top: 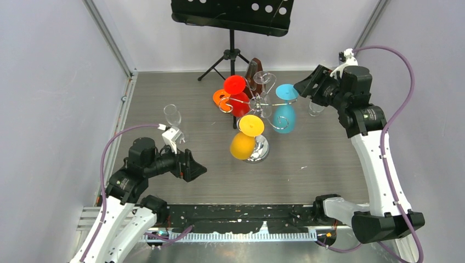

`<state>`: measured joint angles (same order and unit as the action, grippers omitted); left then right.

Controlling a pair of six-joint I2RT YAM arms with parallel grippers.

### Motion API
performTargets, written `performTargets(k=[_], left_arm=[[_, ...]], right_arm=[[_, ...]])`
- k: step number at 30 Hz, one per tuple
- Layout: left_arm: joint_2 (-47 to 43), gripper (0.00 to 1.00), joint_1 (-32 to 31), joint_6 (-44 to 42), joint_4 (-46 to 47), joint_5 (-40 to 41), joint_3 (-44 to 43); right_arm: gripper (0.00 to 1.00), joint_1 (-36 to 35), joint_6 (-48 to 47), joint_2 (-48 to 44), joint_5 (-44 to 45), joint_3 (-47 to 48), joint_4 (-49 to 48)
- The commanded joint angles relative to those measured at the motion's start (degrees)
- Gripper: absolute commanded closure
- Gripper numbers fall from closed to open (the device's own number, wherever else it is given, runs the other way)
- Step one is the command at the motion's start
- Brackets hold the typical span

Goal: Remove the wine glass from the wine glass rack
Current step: Pick up the wine glass from the wine rack.

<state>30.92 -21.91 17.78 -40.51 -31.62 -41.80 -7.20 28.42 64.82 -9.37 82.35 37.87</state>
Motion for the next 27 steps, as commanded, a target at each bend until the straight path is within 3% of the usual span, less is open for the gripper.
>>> performTargets(k=[1,11,27], left_arm=[[-0.04,0.08,-0.3,0.09,2.04,-1.11,0.07],[0.54,0.07,-3.21,0.6,1.03,1.56,0.75],[0.87,0.07,-3.3,0.41,0.81,3.0,0.98]], right_arm=[[0.34,1.3,5.15,0.16,-8.0,-1.86,-7.99],[0.37,1.58,10.01,-0.34,-13.16,-8.02,-14.15],[0.61,1.59,10.78,-4.03,-12.0,-10.46,-15.55]])
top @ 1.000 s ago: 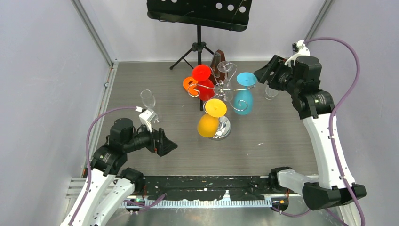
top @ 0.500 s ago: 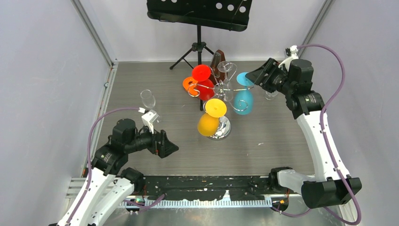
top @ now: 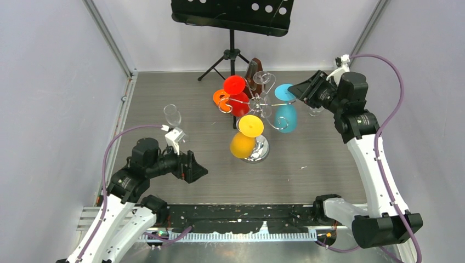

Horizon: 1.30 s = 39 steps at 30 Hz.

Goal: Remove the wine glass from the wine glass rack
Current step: Pick up the wine glass from the wine rack.

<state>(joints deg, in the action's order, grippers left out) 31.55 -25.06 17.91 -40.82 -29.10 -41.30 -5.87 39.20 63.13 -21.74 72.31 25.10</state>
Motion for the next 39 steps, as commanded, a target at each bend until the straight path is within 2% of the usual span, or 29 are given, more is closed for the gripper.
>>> performTargets(k=[1,5,15,20,32,39], left_arm=[[0.22,0.07,-0.16,0.28,1.09,0.53,0.47],[0.27,0.07,-0.17,0.37,1.09,0.8,0.51],[0.33,0.07,-0.59,0.55,0.92,1.74,0.59],[0.24,0.07,-1.1,0.62,0.7,2.44,0.54],[0.29,0.07,-2.31,0.81,0.48,3.93,0.57],[0.66,0.07,-2.63,0.9,0.31,4.48,0.61]], right_arm=[[0.62,0.25,0.0,-2.51,0.46,-0.57,-2.83],[0.71,0.25,0.08,-3.03,0.17,-1.04,-2.87],[0.79,0.34,-0.7,-4.55,0.99,-0.88,-2.8],[0.87,0.32,-1.44,-4.64,1.0,-0.12,-2.49],[0.94,0.33,-3.91,-4.77,1.82,2.4,-1.42],[0.94,0.33,-3.04,-5.15,0.51,1.98,-2.58]])
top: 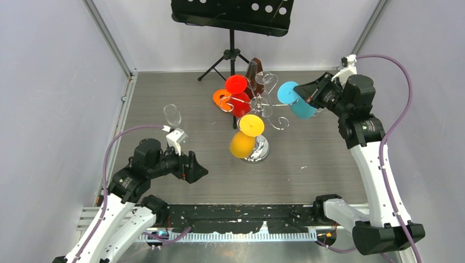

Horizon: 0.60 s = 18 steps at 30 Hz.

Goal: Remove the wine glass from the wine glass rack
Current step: Pick up the wine glass from the wine rack.

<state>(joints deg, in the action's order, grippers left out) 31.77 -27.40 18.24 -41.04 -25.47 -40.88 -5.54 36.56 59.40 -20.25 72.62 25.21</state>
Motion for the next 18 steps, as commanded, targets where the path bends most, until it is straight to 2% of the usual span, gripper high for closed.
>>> performTargets(k=[1,18], left_arm=[[0.46,0.07,-0.29,0.57,0.52,0.86,0.11],[1.03,0.07,-0.54,0.57,0.43,1.08,0.08]], right_arm=[[0.94,-0.04,-0.28,-1.81,-1.0,1.44,-2.92],[0.94,0.03,4.23,-6.36,0.85,-0.23,-4.16]])
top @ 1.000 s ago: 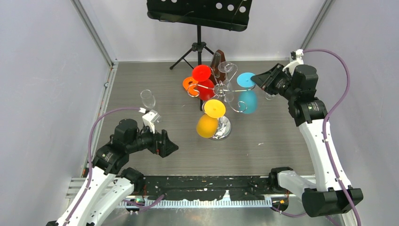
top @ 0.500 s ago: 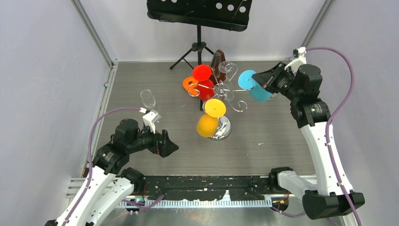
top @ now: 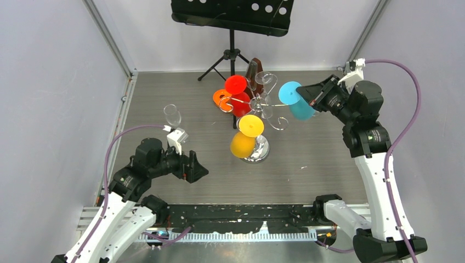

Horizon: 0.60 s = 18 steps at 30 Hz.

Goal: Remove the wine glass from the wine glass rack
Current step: Pick up the wine glass from the wine rack.

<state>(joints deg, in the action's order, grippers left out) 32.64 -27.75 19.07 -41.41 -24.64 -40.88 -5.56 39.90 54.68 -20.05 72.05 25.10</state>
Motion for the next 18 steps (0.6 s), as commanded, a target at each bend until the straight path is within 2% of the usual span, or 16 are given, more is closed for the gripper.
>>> performTargets(k=[1,9,18], left_arm=[[0.14,0.06,-0.2,-0.26,0.8,0.24,0.1],[-0.12,0.07,-0.2,-0.22,0.8,0.39,0.1],[-0.13,0.07,-0.28,-0.2,0.8,0.41,0.11]], right_arm=[[0.94,0.03,0.95,-1.66,-0.11,0.08,-4.03],[0.94,-0.05,2.0,-1.44,-4.74,-2.81,-6.23],[0.94,-1.49,2.45,-1.68,-5.45,-5.02,-8.15]])
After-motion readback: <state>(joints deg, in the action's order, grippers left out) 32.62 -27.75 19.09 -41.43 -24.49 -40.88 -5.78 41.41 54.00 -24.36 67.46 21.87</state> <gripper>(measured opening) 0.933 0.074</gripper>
